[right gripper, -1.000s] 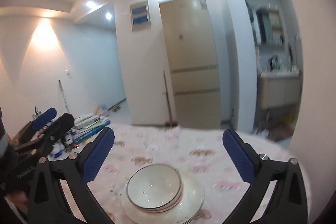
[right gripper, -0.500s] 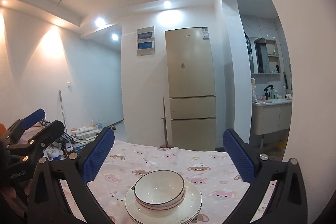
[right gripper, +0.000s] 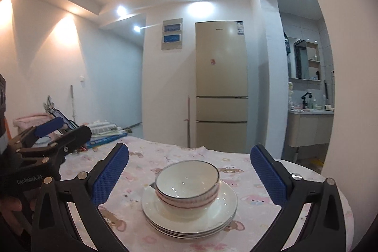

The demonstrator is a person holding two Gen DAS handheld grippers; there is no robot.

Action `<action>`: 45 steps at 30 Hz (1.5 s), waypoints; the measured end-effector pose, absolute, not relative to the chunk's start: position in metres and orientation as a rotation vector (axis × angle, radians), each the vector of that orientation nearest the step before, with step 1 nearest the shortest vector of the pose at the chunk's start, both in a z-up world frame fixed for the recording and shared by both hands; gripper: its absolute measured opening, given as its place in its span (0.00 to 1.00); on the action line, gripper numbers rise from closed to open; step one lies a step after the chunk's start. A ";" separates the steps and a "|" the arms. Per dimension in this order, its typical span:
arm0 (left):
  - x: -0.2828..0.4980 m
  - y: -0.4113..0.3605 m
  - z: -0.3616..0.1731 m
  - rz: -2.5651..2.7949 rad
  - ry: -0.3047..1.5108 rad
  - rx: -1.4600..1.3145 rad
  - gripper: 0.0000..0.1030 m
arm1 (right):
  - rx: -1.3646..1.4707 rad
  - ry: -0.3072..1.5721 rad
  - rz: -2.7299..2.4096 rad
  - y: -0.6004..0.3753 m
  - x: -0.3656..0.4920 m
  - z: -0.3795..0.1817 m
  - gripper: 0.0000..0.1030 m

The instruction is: Organize plates and bowls

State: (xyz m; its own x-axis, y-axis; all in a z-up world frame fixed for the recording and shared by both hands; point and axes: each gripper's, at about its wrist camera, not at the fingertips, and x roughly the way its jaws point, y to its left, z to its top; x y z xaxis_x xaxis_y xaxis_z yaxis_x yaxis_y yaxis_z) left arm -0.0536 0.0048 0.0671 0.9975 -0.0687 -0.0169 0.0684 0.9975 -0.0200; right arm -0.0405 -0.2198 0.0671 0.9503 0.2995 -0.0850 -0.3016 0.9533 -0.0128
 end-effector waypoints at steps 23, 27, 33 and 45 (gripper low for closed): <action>0.000 0.015 0.008 -0.039 0.172 -0.069 1.00 | -0.053 0.126 0.152 -0.218 -0.021 0.012 1.00; 0.005 0.023 0.005 -0.031 0.197 -0.102 1.00 | -0.043 0.140 0.141 -0.222 -0.018 0.013 1.00; 0.015 0.014 0.000 -0.047 0.257 -0.061 1.00 | -0.032 0.223 0.124 -0.226 -0.003 0.008 1.00; 0.017 0.003 0.000 0.003 0.269 -0.007 1.00 | -0.018 0.313 0.133 -0.229 0.008 0.001 1.00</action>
State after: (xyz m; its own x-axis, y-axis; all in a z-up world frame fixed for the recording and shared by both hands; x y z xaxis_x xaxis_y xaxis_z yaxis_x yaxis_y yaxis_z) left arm 0.0171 0.0033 -0.0004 0.9641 0.0019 -0.2654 -0.0037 1.0000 -0.0061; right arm 0.0077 -0.2290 0.0013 0.9427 0.1280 -0.3082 -0.1335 0.9910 0.0031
